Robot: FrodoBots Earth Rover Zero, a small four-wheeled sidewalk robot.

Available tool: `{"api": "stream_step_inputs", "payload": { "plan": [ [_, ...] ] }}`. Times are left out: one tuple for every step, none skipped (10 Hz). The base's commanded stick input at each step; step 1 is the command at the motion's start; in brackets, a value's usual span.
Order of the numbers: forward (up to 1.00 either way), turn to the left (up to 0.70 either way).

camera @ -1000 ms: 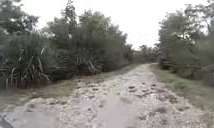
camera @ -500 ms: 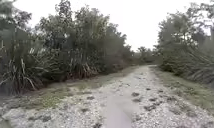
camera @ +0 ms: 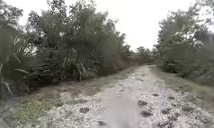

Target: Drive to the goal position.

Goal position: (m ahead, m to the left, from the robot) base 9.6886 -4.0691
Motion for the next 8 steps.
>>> {"api": "stream_step_inputs", "payload": {
  "plan": [
    [0.70,-0.35],
    [0.70,-0.35],
    [0.70,-0.35],
    [0.70,-0.35],
    [0.70,-0.34],
    [0.70,-0.23],
    [0.70,-0.13],
    [0.70,-0.03]
  ]
}}
